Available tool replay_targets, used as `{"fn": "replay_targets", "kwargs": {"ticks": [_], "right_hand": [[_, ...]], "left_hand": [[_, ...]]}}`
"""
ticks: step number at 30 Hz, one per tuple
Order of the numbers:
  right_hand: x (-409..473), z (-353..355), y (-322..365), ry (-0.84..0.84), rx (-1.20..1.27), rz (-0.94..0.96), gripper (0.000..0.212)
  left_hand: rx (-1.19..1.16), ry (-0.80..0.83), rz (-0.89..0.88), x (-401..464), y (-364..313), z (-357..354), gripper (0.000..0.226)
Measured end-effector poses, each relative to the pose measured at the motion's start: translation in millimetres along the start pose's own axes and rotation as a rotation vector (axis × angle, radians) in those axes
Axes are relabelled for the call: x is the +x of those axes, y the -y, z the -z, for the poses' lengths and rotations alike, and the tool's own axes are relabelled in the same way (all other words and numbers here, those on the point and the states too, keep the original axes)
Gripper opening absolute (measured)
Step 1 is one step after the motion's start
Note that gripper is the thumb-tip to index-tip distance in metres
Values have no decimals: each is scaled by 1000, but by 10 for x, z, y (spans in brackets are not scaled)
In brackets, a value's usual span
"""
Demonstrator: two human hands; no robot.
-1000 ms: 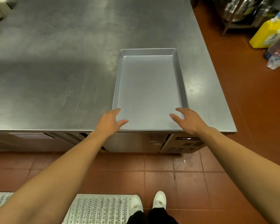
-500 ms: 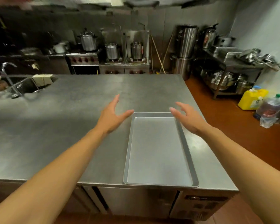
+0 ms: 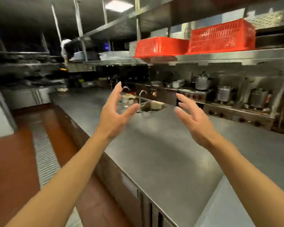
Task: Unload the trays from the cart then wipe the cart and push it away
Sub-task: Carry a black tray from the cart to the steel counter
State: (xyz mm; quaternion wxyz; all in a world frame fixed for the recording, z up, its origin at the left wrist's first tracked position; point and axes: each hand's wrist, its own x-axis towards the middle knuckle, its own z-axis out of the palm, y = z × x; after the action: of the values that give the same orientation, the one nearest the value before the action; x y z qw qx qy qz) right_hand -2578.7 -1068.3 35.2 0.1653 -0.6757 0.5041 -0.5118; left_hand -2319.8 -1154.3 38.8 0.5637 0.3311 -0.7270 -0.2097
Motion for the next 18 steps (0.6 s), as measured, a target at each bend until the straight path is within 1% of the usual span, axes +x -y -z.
{"fn": "replay_targets", "kwargs": {"ticks": [4, 8, 11, 14, 18], "right_hand": [[133, -1065, 476, 236, 154, 143, 85], [-131, -2218, 1254, 467, 306, 265, 90], [-555, -3053, 2054, 649, 400, 395, 91], [-1204, -3789, 3001, 832, 524, 526, 87], [-2415, -4538, 4348, 1051, 709, 698, 90]], "left_hand": [[243, -206, 133, -673, -15, 1330, 103], [470, -429, 266, -1744, -424, 2645, 107], [635, -609, 350, -2703, -1001, 3565, 105], [784, -796, 417, -3744, -1774, 4342, 102], [973, -1017, 496, -5151, -2915, 5006, 98]]}}
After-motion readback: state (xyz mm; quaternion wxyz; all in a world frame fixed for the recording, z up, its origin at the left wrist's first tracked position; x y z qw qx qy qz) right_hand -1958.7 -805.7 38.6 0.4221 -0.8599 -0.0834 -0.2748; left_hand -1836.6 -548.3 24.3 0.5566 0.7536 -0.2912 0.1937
